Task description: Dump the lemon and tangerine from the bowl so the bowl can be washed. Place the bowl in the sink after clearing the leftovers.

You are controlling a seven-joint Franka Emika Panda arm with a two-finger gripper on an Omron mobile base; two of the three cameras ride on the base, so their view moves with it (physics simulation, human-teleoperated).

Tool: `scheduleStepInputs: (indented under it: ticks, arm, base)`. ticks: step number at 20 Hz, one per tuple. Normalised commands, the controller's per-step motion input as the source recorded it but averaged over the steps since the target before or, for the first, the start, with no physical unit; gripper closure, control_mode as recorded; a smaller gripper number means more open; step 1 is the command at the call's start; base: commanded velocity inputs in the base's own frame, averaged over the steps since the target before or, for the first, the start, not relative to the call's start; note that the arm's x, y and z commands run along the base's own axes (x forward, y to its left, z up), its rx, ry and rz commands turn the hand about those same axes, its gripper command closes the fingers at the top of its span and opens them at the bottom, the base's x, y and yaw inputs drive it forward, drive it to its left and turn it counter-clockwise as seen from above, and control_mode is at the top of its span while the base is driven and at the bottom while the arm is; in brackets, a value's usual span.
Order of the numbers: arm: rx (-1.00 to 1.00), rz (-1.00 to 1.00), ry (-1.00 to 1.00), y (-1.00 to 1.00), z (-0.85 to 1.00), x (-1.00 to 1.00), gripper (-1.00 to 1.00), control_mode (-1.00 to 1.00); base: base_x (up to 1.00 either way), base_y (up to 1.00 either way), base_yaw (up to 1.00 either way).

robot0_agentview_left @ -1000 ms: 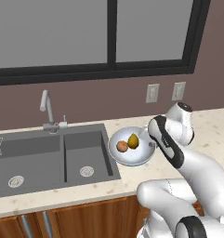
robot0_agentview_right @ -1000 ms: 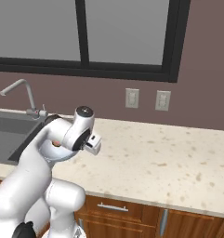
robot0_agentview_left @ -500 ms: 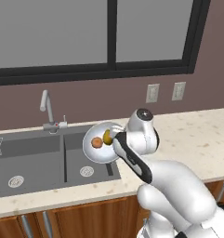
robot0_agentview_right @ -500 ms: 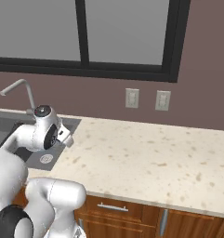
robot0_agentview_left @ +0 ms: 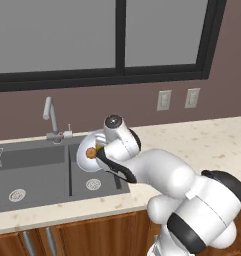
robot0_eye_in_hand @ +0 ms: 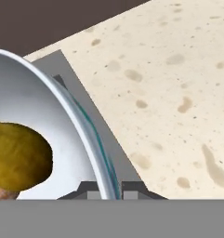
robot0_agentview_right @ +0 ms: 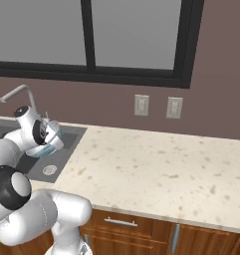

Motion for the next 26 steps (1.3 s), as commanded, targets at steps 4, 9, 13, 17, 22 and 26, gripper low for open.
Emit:
scheduleStepInputs:
  ticks: [4,9,13,17,22,26]
  arm:
    - [0.00,0.00,0.00,-0.13,0.00,-0.02,1.00,-1.00]
    - [-0.02,0.00,0.00,-0.72,-0.03,-0.02,1.00,-1.00]
    - [-0.06,0.00,0.00,-0.03,-0.02,0.00,1.00,-1.00]
    - [-0.33,0.04,0.01,-0.03,-0.47,0.00,1.00,-1.00]
    - [-0.24,0.00,0.00,0.00,-0.19,0.00,1.00,-1.00]
    - [-0.15,0.00,0.00,0.02,0.00,0.00,1.00,-1.00]
  base:
    - [0.00,0.00,0.00]
    - [0.00,0.00,0.00]
    - [0.00,0.00,0.00]
    - [0.00,0.00,0.00]
    - [0.00,0.00,0.00]
    - [0.00,0.00,0.00]
